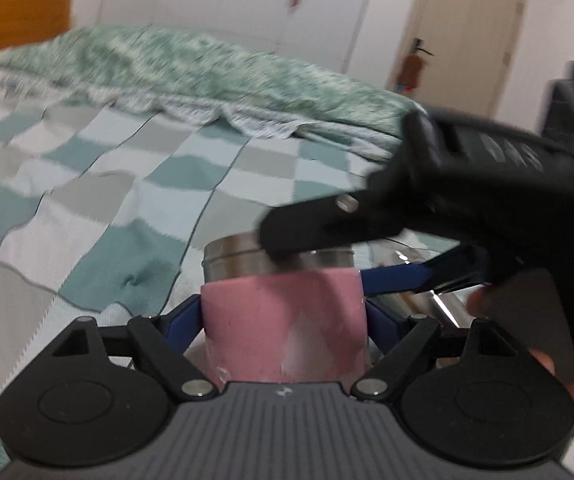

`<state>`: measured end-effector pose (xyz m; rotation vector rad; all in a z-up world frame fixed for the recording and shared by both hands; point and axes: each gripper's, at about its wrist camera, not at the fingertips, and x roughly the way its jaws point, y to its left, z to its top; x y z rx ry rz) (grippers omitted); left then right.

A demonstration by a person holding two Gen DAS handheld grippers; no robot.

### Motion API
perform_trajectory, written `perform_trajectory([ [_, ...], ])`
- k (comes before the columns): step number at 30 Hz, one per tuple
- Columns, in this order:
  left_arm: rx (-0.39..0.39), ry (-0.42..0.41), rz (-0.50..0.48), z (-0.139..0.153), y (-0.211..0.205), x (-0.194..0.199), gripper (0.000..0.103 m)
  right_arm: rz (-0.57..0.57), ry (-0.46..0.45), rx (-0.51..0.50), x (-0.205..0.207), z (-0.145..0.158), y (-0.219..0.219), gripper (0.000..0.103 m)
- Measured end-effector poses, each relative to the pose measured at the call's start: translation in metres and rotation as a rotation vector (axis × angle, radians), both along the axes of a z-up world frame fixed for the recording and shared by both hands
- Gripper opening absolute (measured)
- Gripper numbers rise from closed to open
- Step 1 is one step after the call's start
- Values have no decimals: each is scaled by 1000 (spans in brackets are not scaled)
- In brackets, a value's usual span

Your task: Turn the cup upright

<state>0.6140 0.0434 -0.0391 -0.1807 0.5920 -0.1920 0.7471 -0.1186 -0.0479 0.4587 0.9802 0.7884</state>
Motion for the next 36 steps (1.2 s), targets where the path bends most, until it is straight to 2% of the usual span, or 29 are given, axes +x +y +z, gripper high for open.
perform_trajectory([
  [1, 10, -12, -22, 1, -2, -3, 86, 10, 32, 27, 0, -3, -1, 99],
  [2, 20, -21, -46, 2, -5, -5, 86, 23, 57, 45, -1, -5, -1, 93],
  [6, 42, -20, -87, 4, -10, -8, 85, 40, 15, 4, -15, 2, 0, 93],
  [11, 65, -25, -121, 8, -12, -20, 85, 97, -142, -119, -44, 21, 10, 93],
  [14, 52, -44, -135, 8, -10, -33, 86, 85, -223, -161, -67, 30, 11, 91],
  [17, 34, -34, -142, 10, -8, -43, 86, 89, -351, -210, -97, 34, 15, 89],
  [20, 2, 0, -137, 7, 0, -56, 94, 63, -413, -245, -118, 30, 13, 87],
  [22, 2, 7, -142, 3, 6, -69, 98, 42, -460, -233, -130, 27, 8, 87],
  [26, 42, 42, -96, -3, 20, -91, 100, 37, -536, -240, -150, 21, 5, 88],
  [29, 97, 38, 0, -2, 29, -100, 100, 30, -534, -257, -153, 23, 6, 88],
  [31, 107, 58, 66, 0, 35, -100, 101, 27, -528, -270, -153, 25, 8, 88],
  [34, 100, 59, 100, 7, 40, -106, 101, 1, -540, -344, -159, 31, 11, 89],
  [36, 110, 46, 107, 16, 39, -114, 101, -21, -541, -348, -166, 38, 7, 90],
])
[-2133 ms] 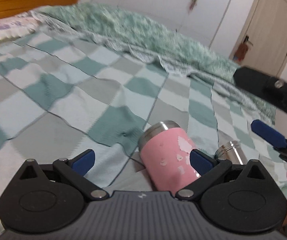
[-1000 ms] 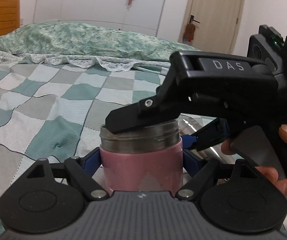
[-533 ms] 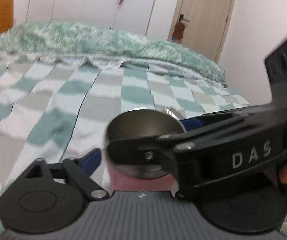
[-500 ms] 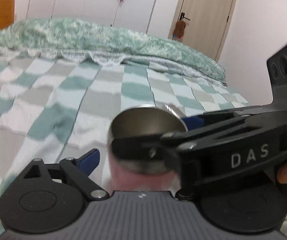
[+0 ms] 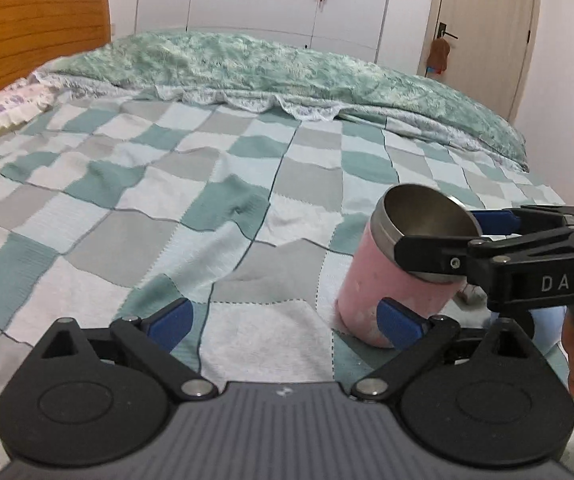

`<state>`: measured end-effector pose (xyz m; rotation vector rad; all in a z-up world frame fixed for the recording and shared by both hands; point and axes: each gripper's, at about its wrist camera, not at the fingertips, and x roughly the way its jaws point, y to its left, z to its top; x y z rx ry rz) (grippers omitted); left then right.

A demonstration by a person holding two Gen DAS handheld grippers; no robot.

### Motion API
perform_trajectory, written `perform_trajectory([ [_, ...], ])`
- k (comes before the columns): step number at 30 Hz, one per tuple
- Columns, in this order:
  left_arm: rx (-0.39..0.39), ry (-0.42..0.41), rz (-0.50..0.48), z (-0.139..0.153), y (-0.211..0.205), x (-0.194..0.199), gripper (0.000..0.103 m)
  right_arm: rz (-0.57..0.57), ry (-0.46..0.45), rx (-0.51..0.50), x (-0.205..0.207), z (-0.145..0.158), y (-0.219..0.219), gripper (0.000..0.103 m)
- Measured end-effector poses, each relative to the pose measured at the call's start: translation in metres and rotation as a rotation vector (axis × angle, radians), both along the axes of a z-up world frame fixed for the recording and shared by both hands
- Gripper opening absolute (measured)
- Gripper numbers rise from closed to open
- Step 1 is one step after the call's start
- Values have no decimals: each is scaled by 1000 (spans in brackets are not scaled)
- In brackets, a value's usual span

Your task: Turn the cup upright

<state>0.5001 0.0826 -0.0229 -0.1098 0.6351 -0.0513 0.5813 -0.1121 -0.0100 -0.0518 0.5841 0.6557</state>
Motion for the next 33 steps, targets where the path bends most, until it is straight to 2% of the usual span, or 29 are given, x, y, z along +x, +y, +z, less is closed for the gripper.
perform_trajectory([
  [2, 8, -15, 11, 8, -3, -10, 101, -22, -3, 22, -9, 9, -7, 94],
  [9, 11, -79, 18, 42, -20, -66, 103, -108, -30, 94, -61, 41, -43, 96],
  [15, -6, -153, 39, 63, -32, -130, 103, -213, -82, 28, -128, 55, -77, 97],
  [17, 13, -179, 57, 67, -37, -154, 103, -260, -106, 11, -154, 57, -91, 103],
  [22, 57, -266, 51, 80, -49, -213, 103, -346, -133, 12, -217, 56, -127, 103],
  [26, 50, -308, 46, 87, -58, -258, 103, -352, -138, 10, -265, 53, -141, 103],
  [33, 174, -377, 95, 79, -71, -346, 103, -325, -178, 53, -354, 55, -146, 103],
])
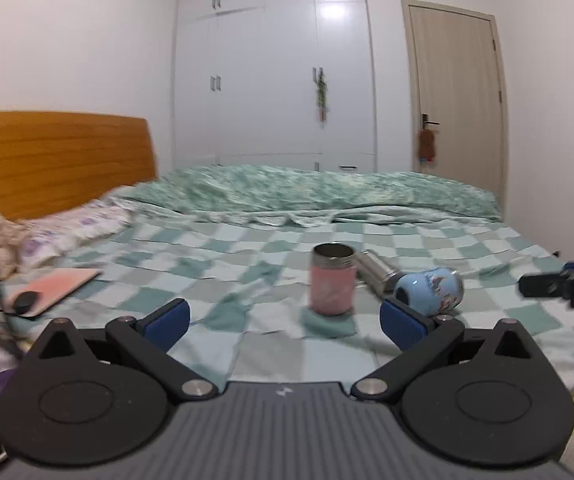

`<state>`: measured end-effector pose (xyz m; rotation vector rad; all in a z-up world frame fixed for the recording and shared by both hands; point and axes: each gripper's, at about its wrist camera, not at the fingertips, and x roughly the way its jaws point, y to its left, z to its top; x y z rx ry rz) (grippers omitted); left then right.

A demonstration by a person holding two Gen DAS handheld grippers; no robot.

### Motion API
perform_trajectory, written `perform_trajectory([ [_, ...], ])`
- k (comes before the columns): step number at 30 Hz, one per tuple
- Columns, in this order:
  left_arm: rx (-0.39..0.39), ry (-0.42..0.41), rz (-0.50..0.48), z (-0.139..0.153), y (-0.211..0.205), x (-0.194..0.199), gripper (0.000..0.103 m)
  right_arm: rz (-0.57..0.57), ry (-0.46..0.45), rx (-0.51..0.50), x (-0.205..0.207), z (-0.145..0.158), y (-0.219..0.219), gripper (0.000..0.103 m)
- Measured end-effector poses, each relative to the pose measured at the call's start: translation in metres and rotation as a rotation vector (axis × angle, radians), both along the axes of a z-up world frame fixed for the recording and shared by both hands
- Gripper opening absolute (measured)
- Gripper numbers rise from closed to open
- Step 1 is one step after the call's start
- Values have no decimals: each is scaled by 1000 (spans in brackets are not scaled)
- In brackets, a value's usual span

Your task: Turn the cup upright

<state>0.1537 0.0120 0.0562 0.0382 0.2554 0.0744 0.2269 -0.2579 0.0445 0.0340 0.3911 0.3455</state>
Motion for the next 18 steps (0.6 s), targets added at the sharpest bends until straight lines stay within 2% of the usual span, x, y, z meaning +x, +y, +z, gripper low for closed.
perform_trajectory([
  [2, -4, -24, 11, -2, 3, -26, 103, 8, -23, -6, -26, 1, 2, 103],
  [7, -80, -87, -5, 0, 12, -75, 103, 41, -73, -14, -83, 2, 10, 103],
  [12, -23, -139, -23, -8, 4, -111, 103, 64, -145, -63, -133, -5, 18, 103],
  [16, -10, -181, -32, -21, -3, -134, 103, 64, -204, -79, -162, -14, 27, 103],
  [18, -30, -153, -39, -24, -6, -136, 103, 66, -214, -76, -171, -18, 31, 103],
])
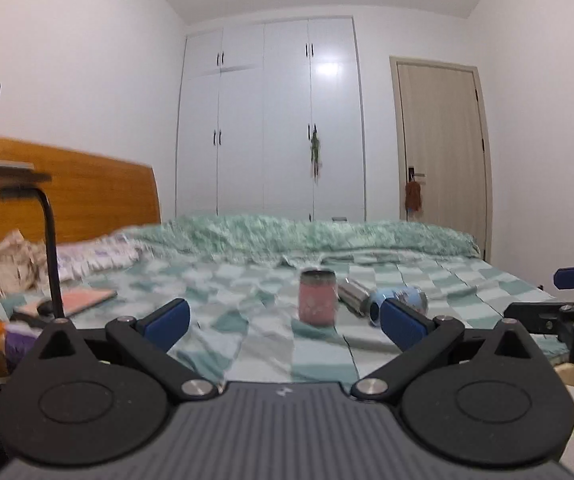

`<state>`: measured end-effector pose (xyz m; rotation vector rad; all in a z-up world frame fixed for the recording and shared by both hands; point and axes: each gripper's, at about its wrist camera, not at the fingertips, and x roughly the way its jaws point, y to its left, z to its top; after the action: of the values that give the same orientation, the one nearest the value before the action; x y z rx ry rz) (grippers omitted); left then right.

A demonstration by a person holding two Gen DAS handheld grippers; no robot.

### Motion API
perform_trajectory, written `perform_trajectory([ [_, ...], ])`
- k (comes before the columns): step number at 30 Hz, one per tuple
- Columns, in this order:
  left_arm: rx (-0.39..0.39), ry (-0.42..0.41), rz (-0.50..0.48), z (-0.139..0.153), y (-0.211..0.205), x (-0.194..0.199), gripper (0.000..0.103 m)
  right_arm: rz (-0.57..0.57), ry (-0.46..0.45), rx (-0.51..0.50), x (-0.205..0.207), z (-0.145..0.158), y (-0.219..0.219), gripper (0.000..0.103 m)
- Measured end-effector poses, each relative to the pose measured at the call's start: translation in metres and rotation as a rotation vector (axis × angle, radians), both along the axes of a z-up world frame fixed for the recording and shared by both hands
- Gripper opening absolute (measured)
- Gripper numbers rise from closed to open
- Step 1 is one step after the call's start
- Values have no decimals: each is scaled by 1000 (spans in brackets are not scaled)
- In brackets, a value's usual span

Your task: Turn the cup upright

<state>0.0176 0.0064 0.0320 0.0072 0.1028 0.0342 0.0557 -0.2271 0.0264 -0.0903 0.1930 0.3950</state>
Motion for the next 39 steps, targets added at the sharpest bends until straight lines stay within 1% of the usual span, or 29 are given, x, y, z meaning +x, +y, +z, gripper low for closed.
perform_trajectory([
  [2, -21, 20, -6, 0, 2, -2, 103, -9, 12, 32, -7, -3, 1, 103],
  [5, -39, 26, 1, -3, 4, -10, 103, 14, 31, 112, -15, -8, -1, 103],
  [6, -43, 30, 5, -5, 3, -12, 103, 17, 27, 117, -17, -9, -2, 103],
  [7, -44, 32, 8, -6, 2, -14, 103, 19, 22, 106, -18, -10, -1, 103],
  [10, -16, 19, 1, -7, -5, -18, 103, 16, -3, 71, -21, -9, 2, 103],
  [13, -18, 2, 11, -5, -5, -20, 103, 18, 1, 70, -19, -9, 2, 103],
  [22, -43, 21, 23, -6, 0, -11, 103, 21, 5, 66, -20, -11, 2, 103],
  [26, -40, 8, 16, -8, -1, -14, 103, 16, 5, 70, -20, -11, 1, 103],
  [30, -45, 33, 4, -9, 0, -9, 103, 22, 14, 73, -20, -12, 3, 103],
  [39, -43, 25, 1, -11, -1, -7, 103, 17, 13, 78, -20, -13, 2, 103],
])
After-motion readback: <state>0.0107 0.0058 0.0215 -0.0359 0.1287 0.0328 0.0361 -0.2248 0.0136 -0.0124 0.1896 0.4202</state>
